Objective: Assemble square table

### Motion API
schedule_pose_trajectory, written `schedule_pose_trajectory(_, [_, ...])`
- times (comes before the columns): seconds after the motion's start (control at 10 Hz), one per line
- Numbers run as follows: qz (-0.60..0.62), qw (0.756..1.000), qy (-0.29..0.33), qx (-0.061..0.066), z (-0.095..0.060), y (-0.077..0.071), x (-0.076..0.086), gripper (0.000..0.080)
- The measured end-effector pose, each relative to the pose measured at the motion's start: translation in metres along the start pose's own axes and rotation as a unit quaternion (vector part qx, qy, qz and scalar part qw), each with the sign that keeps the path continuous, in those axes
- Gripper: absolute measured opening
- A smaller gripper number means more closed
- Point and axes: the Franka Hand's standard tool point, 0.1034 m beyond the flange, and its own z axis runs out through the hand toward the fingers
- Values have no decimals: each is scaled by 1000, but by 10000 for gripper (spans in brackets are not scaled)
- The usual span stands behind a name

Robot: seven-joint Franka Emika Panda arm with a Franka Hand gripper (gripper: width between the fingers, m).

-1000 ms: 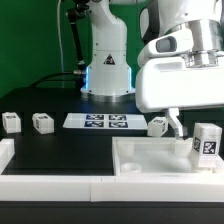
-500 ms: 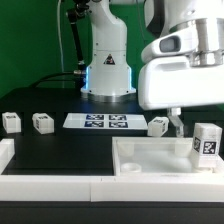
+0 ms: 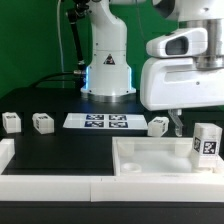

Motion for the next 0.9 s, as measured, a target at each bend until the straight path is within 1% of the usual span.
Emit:
schedule_pose_trajectory(0.1, [2,1000,-31,0,4,3,-2,648])
schedule_pose_trajectory(0.2, [3,1000,-19,0,5,4,3,648])
schedule_pose_trajectory(0.4, [7,1000,-19,0,5,3,2,648])
schedule_pose_trajectory(0.6, [13,1000,-19,0,5,3,2,391])
schedule_pose_trajectory(0.7, [43,999,-19,0,5,3,2,391])
schedule_pose_trajectory(0.8, [85,996,-19,-1,5,3,2,288])
schedule_pose_trajectory(0.9, [112,994,-19,-1,5,3,2,288])
